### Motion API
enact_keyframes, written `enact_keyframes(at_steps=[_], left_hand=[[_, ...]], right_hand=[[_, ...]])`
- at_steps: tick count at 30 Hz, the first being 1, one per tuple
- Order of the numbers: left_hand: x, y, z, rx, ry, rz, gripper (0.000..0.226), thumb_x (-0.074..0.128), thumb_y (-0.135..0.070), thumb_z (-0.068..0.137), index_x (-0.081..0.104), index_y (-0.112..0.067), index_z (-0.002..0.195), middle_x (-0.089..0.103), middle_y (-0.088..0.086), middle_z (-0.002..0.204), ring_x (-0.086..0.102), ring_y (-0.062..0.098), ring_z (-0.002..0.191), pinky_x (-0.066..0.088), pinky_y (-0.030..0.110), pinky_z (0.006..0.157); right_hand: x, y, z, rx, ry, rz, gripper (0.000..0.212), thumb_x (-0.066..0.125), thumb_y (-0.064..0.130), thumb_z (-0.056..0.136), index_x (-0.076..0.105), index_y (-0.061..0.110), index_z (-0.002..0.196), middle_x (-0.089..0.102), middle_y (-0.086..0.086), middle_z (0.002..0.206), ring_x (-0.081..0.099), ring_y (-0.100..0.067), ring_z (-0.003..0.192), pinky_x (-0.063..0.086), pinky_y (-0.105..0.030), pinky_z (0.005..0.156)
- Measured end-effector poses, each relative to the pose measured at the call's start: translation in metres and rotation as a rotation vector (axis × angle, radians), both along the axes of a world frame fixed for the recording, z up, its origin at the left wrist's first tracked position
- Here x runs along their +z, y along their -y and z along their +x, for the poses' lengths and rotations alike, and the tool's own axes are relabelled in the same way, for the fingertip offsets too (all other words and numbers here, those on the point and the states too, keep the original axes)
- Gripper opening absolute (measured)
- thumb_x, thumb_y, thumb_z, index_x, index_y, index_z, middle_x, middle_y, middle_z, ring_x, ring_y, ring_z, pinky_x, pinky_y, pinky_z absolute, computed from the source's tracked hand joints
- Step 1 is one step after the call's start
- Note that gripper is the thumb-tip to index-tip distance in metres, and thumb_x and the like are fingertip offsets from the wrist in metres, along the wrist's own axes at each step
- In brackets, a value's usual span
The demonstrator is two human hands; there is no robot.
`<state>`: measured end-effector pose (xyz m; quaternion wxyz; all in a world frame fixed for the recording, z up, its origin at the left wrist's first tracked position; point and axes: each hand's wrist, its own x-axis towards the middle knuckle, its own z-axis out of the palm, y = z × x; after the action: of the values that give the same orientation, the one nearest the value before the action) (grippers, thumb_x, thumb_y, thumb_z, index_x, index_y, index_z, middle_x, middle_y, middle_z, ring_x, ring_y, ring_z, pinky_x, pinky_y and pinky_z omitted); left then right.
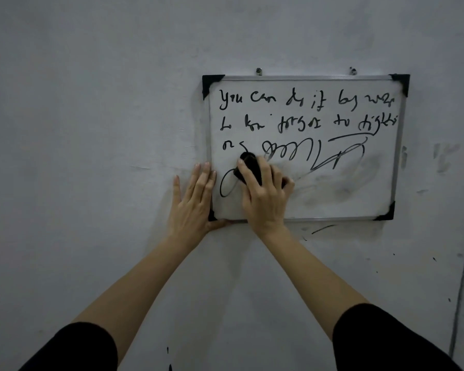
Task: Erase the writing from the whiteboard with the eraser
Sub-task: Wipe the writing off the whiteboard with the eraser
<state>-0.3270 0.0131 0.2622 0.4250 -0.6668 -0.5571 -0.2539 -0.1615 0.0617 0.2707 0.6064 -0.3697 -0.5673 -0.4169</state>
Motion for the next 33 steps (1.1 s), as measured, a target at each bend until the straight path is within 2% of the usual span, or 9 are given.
enact_keyframes(at_steps=[3, 8, 10, 16, 22, 26, 29, 31, 33], left_hand=[[0.0, -0.001, 0.0, 0.005, -0.004, -0.002, 0.116, 0.048, -0.078, 0.067, 0.007, -0.006, 0.149, 0.009, 0.011, 0.157, 0.008, 0.026, 0.145, 0.013, 0.06, 0.112], [-0.001, 0.003, 0.0, -0.013, 0.012, -0.003, 0.105, 0.033, -0.079, 0.074, 0.018, -0.006, 0.147, 0.018, 0.013, 0.155, 0.014, 0.028, 0.144, 0.015, 0.06, 0.111], [-0.002, 0.004, 0.0, -0.041, 0.041, 0.014, 0.106, 0.034, -0.079, 0.073, 0.016, -0.007, 0.148, 0.019, 0.011, 0.155, 0.014, 0.028, 0.144, 0.016, 0.06, 0.111], [-0.004, 0.005, 0.001, -0.01, 0.14, -0.023, 0.123, 0.038, -0.085, 0.064, 0.011, -0.002, 0.15, 0.012, 0.011, 0.157, 0.007, 0.025, 0.145, 0.011, 0.056, 0.114], [-0.008, 0.002, 0.001, -0.01, 0.155, -0.037, 0.114, 0.035, -0.08, 0.07, 0.013, -0.002, 0.149, 0.012, 0.008, 0.158, 0.01, 0.023, 0.145, 0.015, 0.056, 0.113], [-0.008, 0.003, 0.003, -0.02, 0.143, -0.018, 0.119, 0.052, -0.075, 0.066, 0.009, -0.001, 0.149, 0.01, 0.008, 0.158, 0.009, 0.023, 0.145, 0.014, 0.057, 0.113], [-0.008, 0.003, 0.003, -0.007, 0.13, -0.019, 0.119, 0.053, -0.075, 0.066, 0.011, -0.001, 0.149, 0.012, 0.01, 0.158, 0.01, 0.023, 0.145, 0.016, 0.056, 0.113], [-0.008, 0.004, 0.003, -0.003, 0.133, -0.028, 0.116, 0.047, -0.078, 0.069, 0.013, -0.001, 0.149, 0.012, 0.01, 0.157, 0.01, 0.023, 0.145, 0.017, 0.056, 0.113], [-0.008, 0.006, 0.004, 0.008, 0.126, -0.025, 0.109, 0.038, -0.076, 0.073, 0.015, -0.001, 0.149, 0.014, 0.011, 0.157, 0.013, 0.023, 0.144, 0.02, 0.056, 0.112]], right_hand=[[0.002, 0.004, -0.013, 0.013, -0.056, 0.001, 0.042, 0.069, 0.018, 0.086, 0.063, 0.03, 0.126, 0.061, -0.007, 0.127, 0.055, -0.027, 0.106, 0.041, -0.045, 0.083], [-0.034, 0.004, -0.003, 0.029, 0.351, 0.048, 0.046, 0.065, 0.012, 0.082, 0.064, 0.027, 0.126, 0.06, -0.01, 0.129, 0.056, -0.028, 0.105, 0.039, -0.047, 0.082], [-0.023, 0.003, 0.001, 0.018, 0.338, 0.042, 0.046, 0.065, 0.013, 0.082, 0.064, 0.027, 0.126, 0.06, -0.009, 0.129, 0.056, -0.028, 0.105, 0.039, -0.047, 0.082], [0.009, 0.006, -0.017, 0.028, 0.057, 0.041, 0.042, 0.064, 0.011, 0.084, 0.066, 0.028, 0.122, 0.063, -0.008, 0.123, 0.052, -0.027, 0.104, 0.041, -0.045, 0.082], [-0.023, 0.003, 0.002, 0.041, 0.538, 0.039, 0.05, 0.061, 0.013, 0.079, 0.062, 0.025, 0.128, 0.059, -0.012, 0.129, 0.054, -0.03, 0.105, 0.039, -0.048, 0.083], [0.015, 0.002, 0.007, 0.006, 0.349, 0.022, 0.046, 0.061, 0.014, 0.081, 0.063, 0.025, 0.125, 0.059, -0.01, 0.129, 0.056, -0.03, 0.106, 0.039, -0.048, 0.084], [0.028, 0.006, -0.006, 0.047, 0.23, 0.002, 0.04, 0.059, 0.013, 0.083, 0.064, 0.023, 0.12, 0.059, -0.011, 0.129, 0.055, -0.03, 0.107, 0.041, -0.049, 0.085], [0.014, 0.007, -0.011, 0.074, 0.278, -0.002, 0.04, 0.061, 0.014, 0.083, 0.064, 0.023, 0.121, 0.059, -0.011, 0.129, 0.056, -0.03, 0.107, 0.041, -0.048, 0.084], [-0.009, 0.007, -0.007, 0.08, 0.46, 0.004, 0.041, 0.063, 0.016, 0.083, 0.063, 0.023, 0.124, 0.059, -0.011, 0.13, 0.058, -0.029, 0.107, 0.041, -0.047, 0.081]])
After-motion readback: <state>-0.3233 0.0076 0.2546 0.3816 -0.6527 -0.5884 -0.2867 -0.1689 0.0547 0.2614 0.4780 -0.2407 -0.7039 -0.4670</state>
